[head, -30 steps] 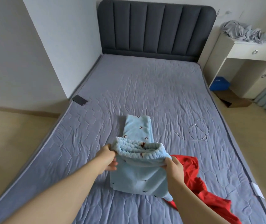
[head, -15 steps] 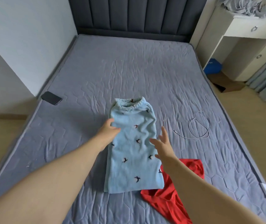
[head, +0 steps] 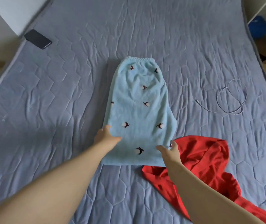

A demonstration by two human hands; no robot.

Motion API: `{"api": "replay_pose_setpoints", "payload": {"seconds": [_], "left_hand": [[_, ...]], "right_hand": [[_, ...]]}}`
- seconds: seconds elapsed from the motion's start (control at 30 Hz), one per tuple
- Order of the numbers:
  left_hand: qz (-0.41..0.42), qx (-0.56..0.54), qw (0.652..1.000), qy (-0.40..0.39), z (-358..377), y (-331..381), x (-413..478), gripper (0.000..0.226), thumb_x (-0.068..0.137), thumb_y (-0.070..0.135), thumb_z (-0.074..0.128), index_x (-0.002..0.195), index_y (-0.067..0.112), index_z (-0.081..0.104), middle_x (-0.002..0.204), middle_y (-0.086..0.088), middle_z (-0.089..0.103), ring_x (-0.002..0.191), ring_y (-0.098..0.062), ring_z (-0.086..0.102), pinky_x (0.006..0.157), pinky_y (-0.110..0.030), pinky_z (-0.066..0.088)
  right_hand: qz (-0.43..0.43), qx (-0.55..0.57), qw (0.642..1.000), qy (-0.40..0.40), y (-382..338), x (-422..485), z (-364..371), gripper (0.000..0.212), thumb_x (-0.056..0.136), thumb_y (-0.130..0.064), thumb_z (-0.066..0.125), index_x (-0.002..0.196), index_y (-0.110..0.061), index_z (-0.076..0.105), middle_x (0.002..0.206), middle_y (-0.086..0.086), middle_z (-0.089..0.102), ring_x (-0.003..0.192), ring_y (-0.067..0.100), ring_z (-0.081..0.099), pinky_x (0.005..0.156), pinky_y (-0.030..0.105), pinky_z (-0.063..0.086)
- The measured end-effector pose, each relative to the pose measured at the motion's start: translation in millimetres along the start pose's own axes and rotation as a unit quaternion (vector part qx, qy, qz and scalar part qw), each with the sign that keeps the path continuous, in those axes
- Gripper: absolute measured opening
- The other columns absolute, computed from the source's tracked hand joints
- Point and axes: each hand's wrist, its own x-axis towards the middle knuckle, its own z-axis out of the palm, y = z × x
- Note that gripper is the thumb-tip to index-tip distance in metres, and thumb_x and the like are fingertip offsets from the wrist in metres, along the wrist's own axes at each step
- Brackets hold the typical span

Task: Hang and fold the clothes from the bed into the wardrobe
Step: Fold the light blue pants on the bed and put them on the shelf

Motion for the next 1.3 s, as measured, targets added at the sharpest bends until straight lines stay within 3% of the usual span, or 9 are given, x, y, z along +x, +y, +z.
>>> {"api": "replay_pose_setpoints", "payload": {"seconds": [0.2, 0.37, 0.47, 0.57, 0.7, 0.8, 1.1, 1.23, 1.3], "left_hand": [[-0.094, -0.094, 0.991, 0.004, 42.1, -49.6, 28.1, 0.105, 0.064, 0.041, 0.082, 0.144, 0.015, 0.019, 0.143, -0.011, 0.032, 0.128, -0.030, 0.040, 0.104, -0.041, 0.038], [-0.131, -0.193, 0.972, -0.034, 59.9, -79.2, 36.4, 0.077, 0.063, 0.040, 0.083, 0.123, 0.011, 0.044, 0.121, -0.005, 0.057, 0.104, -0.023, 0.057, 0.083, -0.033, 0.048], [-0.119, -0.234, 0.963, -0.070, 61.0, -85.2, 38.7, 0.049, 0.066, 0.030, 0.083, 0.104, 0.011, 0.059, 0.104, -0.004, 0.066, 0.079, -0.015, 0.062, 0.063, -0.024, 0.048], [-0.133, -0.237, 0.957, -0.098, 54.3, -82.3, 33.9, 0.042, 0.068, 0.029, 0.082, 0.100, 0.010, 0.060, 0.093, -0.005, 0.065, 0.072, -0.016, 0.061, 0.058, -0.024, 0.046], [-0.128, -0.239, 0.959, -0.077, 34.0, -73.6, 15.9, 0.039, 0.070, 0.022, 0.081, 0.100, 0.008, 0.060, 0.086, -0.005, 0.063, 0.067, -0.016, 0.059, 0.054, -0.024, 0.044], [-0.119, -0.236, 0.962, -0.072, 9.0, -61.5, -2.5, 0.044, 0.071, 0.020, 0.080, 0.106, 0.004, 0.059, 0.090, -0.008, 0.064, 0.078, -0.022, 0.061, 0.066, -0.026, 0.046], [-0.099, -0.247, 0.962, -0.055, -69.8, -35.6, -102.6, 0.056, 0.069, 0.019, 0.081, 0.117, 0.003, 0.057, 0.107, -0.012, 0.065, 0.097, -0.028, 0.062, 0.088, -0.034, 0.049], [-0.082, -0.312, 0.944, -0.063, -105.2, -19.4, -168.9, 0.046, 0.072, 0.016, 0.078, 0.112, 0.001, 0.061, 0.088, -0.010, 0.068, 0.074, -0.023, 0.064, 0.061, -0.028, 0.048], [-0.065, -0.336, 0.939, -0.045, -122.7, -10.9, -200.5, 0.045, 0.075, 0.021, 0.075, 0.113, 0.001, 0.061, 0.094, -0.013, 0.068, 0.079, -0.026, 0.065, 0.068, -0.031, 0.052]], "right_hand": [[0.026, -0.011, 0.999, 0.015, 49.7, 44.5, 19.9, 0.075, 0.075, -0.034, 0.074, 0.136, -0.012, 0.037, 0.132, 0.013, 0.049, 0.120, 0.035, 0.048, 0.103, 0.048, 0.038], [0.034, -0.058, 0.997, 0.033, 74.8, 58.9, 31.2, 0.078, 0.072, -0.040, 0.076, 0.131, -0.006, 0.038, 0.123, 0.017, 0.053, 0.111, 0.037, 0.054, 0.095, 0.047, 0.045], [0.041, -0.050, 0.998, 0.011, 79.9, 57.4, 33.1, 0.063, 0.076, -0.036, 0.074, 0.124, -0.004, 0.049, 0.102, 0.013, 0.058, 0.079, 0.027, 0.056, 0.060, 0.030, 0.045], [0.049, -0.025, 0.999, 0.000, 77.5, 53.5, 30.1, 0.040, 0.079, -0.030, 0.072, 0.109, -0.006, 0.060, 0.083, 0.007, 0.057, 0.059, 0.015, 0.046, 0.050, 0.025, 0.035], [0.082, 0.046, 0.995, -0.019, 61.2, 26.7, 23.2, 0.017, 0.080, -0.021, 0.070, 0.086, -0.014, 0.055, 0.073, 0.002, 0.055, 0.061, 0.015, 0.051, 0.052, 0.028, 0.042], [0.112, 0.106, 0.987, -0.036, 38.6, -0.8, 14.6, 0.016, 0.080, -0.013, 0.069, 0.080, -0.014, 0.053, 0.075, 0.005, 0.055, 0.062, 0.018, 0.054, 0.055, 0.031, 0.048], [0.142, 0.180, 0.971, -0.071, -15.8, -119.2, -36.2, 0.020, 0.078, -0.010, 0.070, 0.084, -0.012, 0.051, 0.081, 0.011, 0.057, 0.066, 0.023, 0.057, 0.047, 0.030, 0.048], [0.125, 0.183, 0.972, -0.078, -38.0, -177.7, -67.4, 0.028, 0.078, -0.013, 0.069, 0.098, -0.007, 0.052, 0.081, 0.014, 0.057, 0.063, 0.025, 0.055, 0.049, 0.030, 0.047], [0.106, 0.202, 0.970, -0.087, -53.1, -210.1, -82.8, 0.030, 0.080, -0.015, 0.067, 0.103, -0.007, 0.051, 0.087, 0.016, 0.058, 0.065, 0.024, 0.056, 0.049, 0.030, 0.047]]}}
